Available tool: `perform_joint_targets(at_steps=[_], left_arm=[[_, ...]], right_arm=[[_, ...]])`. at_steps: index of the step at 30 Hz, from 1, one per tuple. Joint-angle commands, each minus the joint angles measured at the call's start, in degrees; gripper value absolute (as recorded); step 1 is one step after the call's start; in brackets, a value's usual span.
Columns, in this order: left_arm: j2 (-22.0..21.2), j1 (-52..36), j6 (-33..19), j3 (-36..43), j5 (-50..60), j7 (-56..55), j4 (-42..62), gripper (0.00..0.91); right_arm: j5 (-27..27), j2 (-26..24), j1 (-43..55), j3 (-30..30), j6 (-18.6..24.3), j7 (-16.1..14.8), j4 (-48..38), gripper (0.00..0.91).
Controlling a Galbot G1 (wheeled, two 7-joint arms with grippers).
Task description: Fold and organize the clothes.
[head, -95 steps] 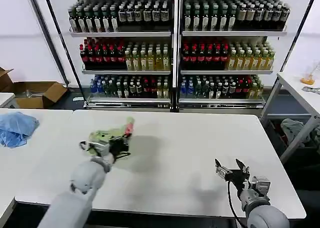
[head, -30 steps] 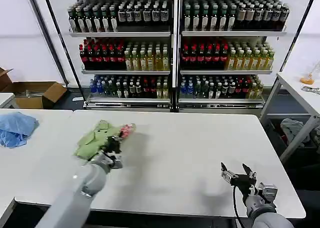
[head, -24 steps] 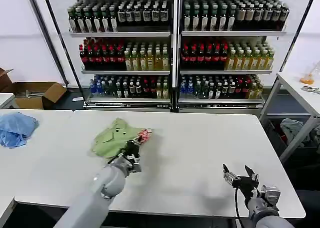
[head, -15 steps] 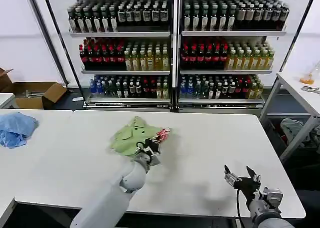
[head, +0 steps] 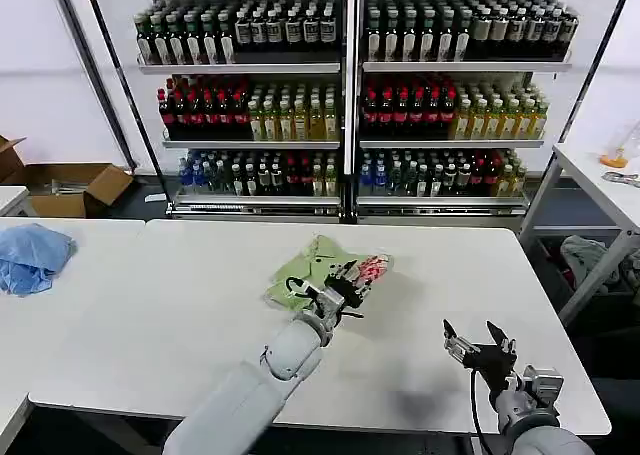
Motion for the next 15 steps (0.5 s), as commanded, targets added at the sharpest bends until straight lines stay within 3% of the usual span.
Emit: perform_joint_targets(at_steps=[1,5,15], left_arm=[[6.0,14.9,-0.7,-12.8,-17.4,-4.4,-18.9,0.907],[8.5,22.3,-1.9,-13.6,-12.8,-2.8,-24.0,0.907],[5.7,24.2,-2.4,-11.6,-10.9,-0.2,-25.3,0.907]], right_arm=[[3.9,-0.1,10.1,-8.4,0.9,1.2,-5.5,0.907],[4.1,0.2,13.4,-12.2,0.9,1.4,-7.6,0.907],[4.6,-0.4,14.3,-15.2,0.7,1.1,-8.1,0.907]])
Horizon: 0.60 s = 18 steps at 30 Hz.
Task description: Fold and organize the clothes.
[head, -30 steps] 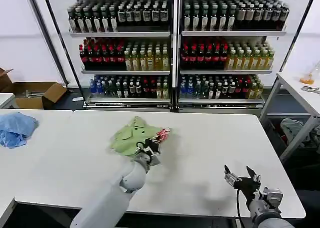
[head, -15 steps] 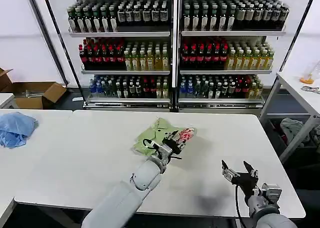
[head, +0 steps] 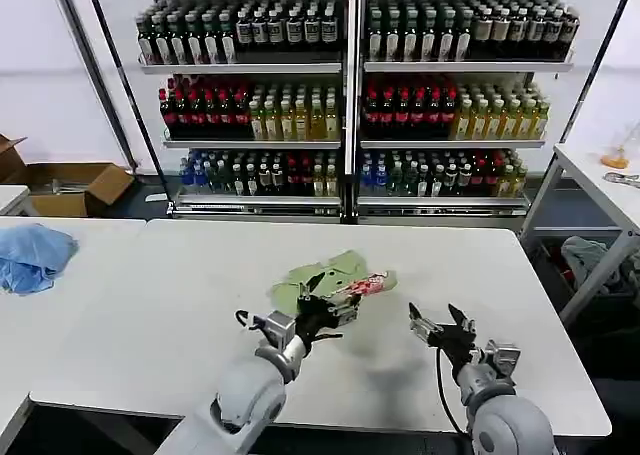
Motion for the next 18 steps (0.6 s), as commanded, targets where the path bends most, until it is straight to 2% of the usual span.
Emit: perform_joint_targets(at_steps=[1,10,11,14,16,18], left_arm=[[0.9,8.0,-2.4,-1.4,0.5,1.5,-6.2,0.907],[-0.3,7.6,-2.5,-4.2,-1.3,2.1,-6.2,0.907],[-0.3,7.7,-2.5,-4.6,-1.3,2.1,-6.4,0.907],[0.0,8.9,-2.7,-6.7,-2.0,1.9,-7.3,0.907],[0.7,10.4,-3.1,-7.8,-2.2,1.9,-8.1,0.907],[1.5,11.5,-3.6,-8.3,-2.1,1.9,-8.7,0.907]], right_arm=[[1.4,-0.5,3.7,-5.2,0.3,0.0,-1.7,0.907],[4.8,-0.4,-1.6,-4.0,0.8,-0.2,1.7,0.907],[6.6,0.3,-2.2,-4.1,0.7,0.7,1.8,0.907],[7.5,2.5,-3.1,-5.4,2.0,3.4,1.8,0.907],[7.8,4.8,-3.4,-6.2,3.7,8.0,1.3,0.907],[7.6,6.4,-3.9,-6.3,5.9,11.3,0.4,0.907]])
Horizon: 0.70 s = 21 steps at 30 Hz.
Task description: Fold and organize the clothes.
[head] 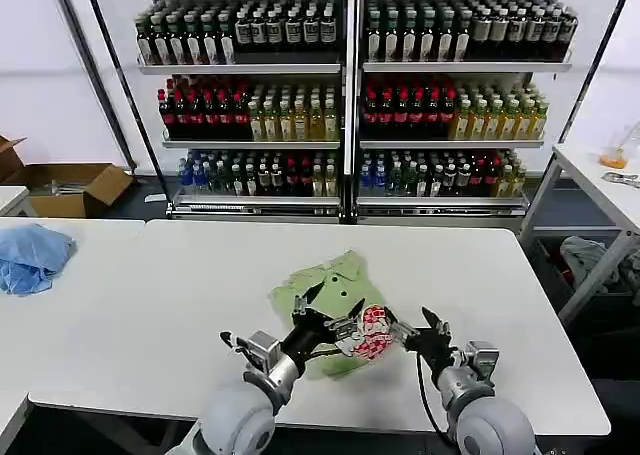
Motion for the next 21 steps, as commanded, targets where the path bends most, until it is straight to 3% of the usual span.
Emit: perform_joint_targets(at_steps=[1,4,6,11,13,14,15,16,21], left_arm=[[1.6,5.3,-1.4,-4.6,-0.8,0.3,-3.2,0.907],[1.4,6.4,-1.7,-5.2,-0.6,0.3,-3.3,0.907],[1.0,6.9,-1.8,-5.4,-0.5,0.3,-3.3,0.907],[0.9,7.8,-2.0,-5.5,-0.2,0.3,-3.3,0.907],[0.9,7.8,-2.0,-5.5,-0.2,0.3,-3.2,0.907],[0.8,7.8,-2.0,-5.5,-0.2,0.3,-3.2,0.907],[0.8,7.8,-2.1,-5.5,-0.2,0.3,-3.1,0.907],[0.7,7.8,-2.0,-5.6,-0.2,0.3,-3.1,0.907],[0.4,7.6,-2.1,-5.5,-0.2,0.3,-2.4,0.907]], right_arm=[[2.9,6.5,-2.7,-2.2,5.4,11.8,-0.8,0.907],[2.4,8.5,-2.4,-2.5,6.8,15.1,-1.9,0.907],[0.9,10.3,-1.1,-3.2,8.4,19.0,-3.5,0.907],[1.3,11.7,1.7,-3.5,8.9,20.6,-5.5,0.907],[3.4,12.0,2.8,-3.4,8.7,21.6,-6.9,0.625],[4.5,12.2,3.6,-3.3,8.6,22.1,-7.5,0.373],[4.9,12.3,4.0,-3.3,8.4,22.5,-8.0,0.252],[5.9,12.5,4.4,-3.2,8.1,22.9,-8.4,0.071],[8.0,12.9,5.7,-3.6,6.9,23.6,-9.7,0.000]])
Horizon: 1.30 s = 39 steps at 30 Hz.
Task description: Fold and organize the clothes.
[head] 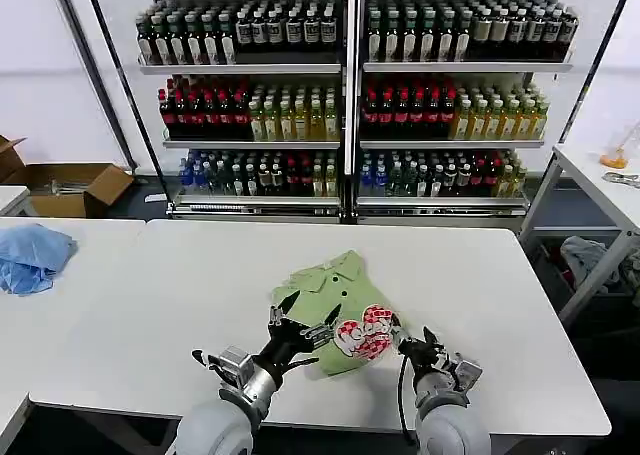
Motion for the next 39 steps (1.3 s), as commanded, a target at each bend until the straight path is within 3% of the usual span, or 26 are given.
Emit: perform_joint_targets(at_steps=[1,10,25,29,39], left_arm=[[-0.1,1.1,-0.3,-0.7,-0.1,0.1,0.2,0.907],[-0.5,0.8,-0.3,-0.7,-0.2,0.1,0.5,0.907],[-0.6,1.4,-0.4,-1.3,-0.4,0.1,0.5,0.907],[-0.6,1.6,-0.5,-1.3,-0.4,0.1,0.3,0.907],[-1.0,1.6,-0.5,-1.2,-0.3,0.2,0.2,0.907]], right_arm=[[4.7,2.8,3.7,-1.0,0.2,5.9,-4.2,0.000],[4.5,2.6,5.3,-1.9,-2.8,7.4,-5.6,0.000],[3.0,0.6,8.9,-2.4,-4.8,5.2,-8.5,0.000],[0.9,-0.8,12.4,-2.2,-5.3,2.9,-11.4,0.000],[-4.2,-8.2,31.2,-8.0,-8.0,-12.0,-26.6,0.000]])
